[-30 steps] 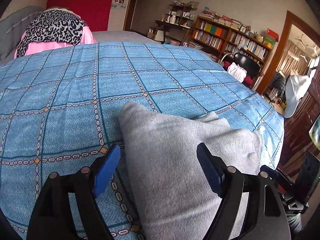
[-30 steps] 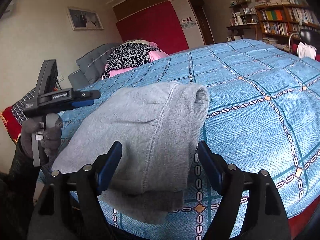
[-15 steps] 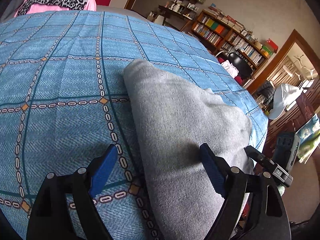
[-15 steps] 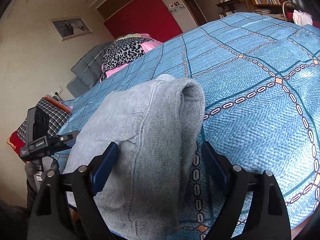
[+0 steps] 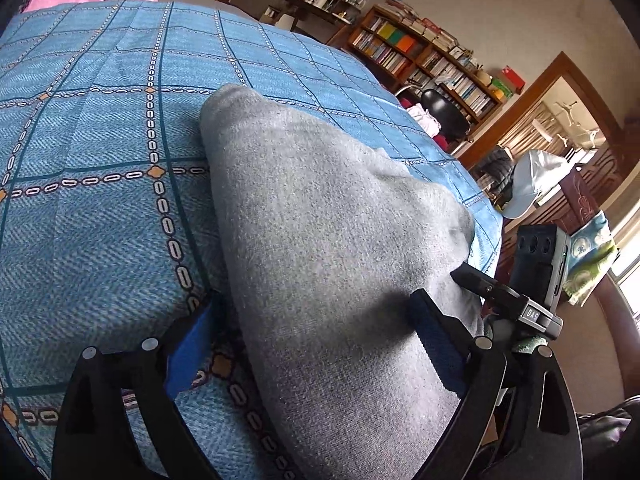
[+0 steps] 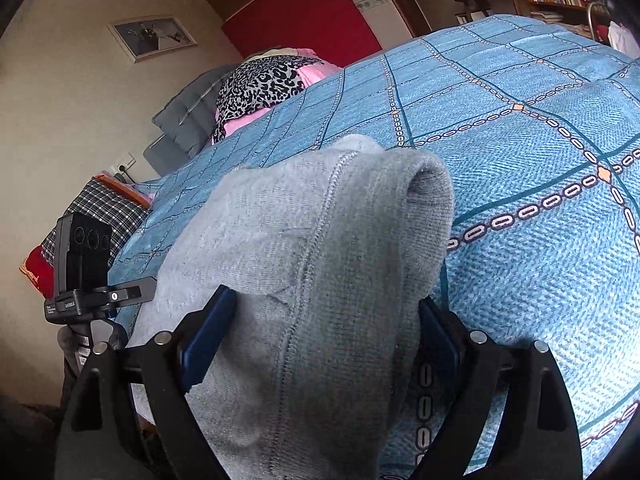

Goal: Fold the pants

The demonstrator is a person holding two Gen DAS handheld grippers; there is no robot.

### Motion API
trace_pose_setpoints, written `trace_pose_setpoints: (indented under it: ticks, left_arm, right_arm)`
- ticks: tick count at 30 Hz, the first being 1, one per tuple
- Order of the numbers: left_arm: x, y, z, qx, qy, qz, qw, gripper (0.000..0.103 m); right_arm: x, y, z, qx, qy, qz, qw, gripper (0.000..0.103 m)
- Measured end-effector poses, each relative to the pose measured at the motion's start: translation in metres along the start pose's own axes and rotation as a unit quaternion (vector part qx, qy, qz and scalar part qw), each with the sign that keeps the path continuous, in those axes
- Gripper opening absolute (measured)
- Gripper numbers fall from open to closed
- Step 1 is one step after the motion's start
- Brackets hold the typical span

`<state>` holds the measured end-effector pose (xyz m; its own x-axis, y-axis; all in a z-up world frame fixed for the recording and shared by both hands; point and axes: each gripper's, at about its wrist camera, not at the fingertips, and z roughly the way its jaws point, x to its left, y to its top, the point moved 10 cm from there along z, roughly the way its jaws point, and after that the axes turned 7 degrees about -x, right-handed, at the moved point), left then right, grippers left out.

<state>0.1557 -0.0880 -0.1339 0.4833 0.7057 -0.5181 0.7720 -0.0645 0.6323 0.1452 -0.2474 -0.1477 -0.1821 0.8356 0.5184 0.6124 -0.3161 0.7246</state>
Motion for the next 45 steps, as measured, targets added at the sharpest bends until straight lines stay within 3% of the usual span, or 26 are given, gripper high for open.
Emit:
trace_pose_setpoints:
  ticks: [6, 8, 13, 19, 21, 26, 35, 45]
  left_arm:
    - [-0.006, -0.002, 0.008, -0.002, 0.001, 0.015, 0.9999, 0.093]
    - [-0.008, -0.003, 0.009, -0.004, 0.001, 0.015, 0.9999, 0.083]
    - [-0.009, -0.003, 0.011, -0.006, 0.004, 0.016, 0.9999, 0.068]
    - [-0.010, 0.000, 0.010, -0.009, 0.011, 0.013, 0.9998, 0.056]
    - [-0.012, 0.004, 0.009, -0.012, 0.012, 0.013, 0.9998, 0.051]
    - [-0.017, 0.014, 0.001, -0.024, 0.004, 0.015, 0.9996, 0.038]
    - [-0.022, 0.049, -0.012, -0.059, 0.002, 0.031, 0.9978, 0.034]
    - [-0.013, 0.128, 0.001, -0.092, 0.027, 0.058, 0.9937, 0.034]
  right_arm:
    - [0.000, 0.009, 0.016, 0.005, -0.001, -0.018, 1.000, 0.089]
    - [0.001, 0.009, 0.018, 0.008, -0.002, -0.022, 1.000, 0.087]
    - [0.007, 0.004, 0.016, 0.019, 0.012, -0.022, 0.999, 0.065]
    - [0.005, 0.006, 0.016, 0.015, 0.018, -0.018, 1.000, 0.060]
    - [0.009, 0.009, 0.012, 0.006, 0.020, -0.023, 1.000, 0.048]
    - [0.025, 0.023, 0.004, -0.014, 0.022, -0.051, 0.998, 0.039]
    - [0.045, 0.061, -0.001, -0.054, 0.031, -0.074, 0.995, 0.037]
    - [0.044, 0.136, 0.037, -0.081, 0.028, -0.093, 0.992, 0.037]
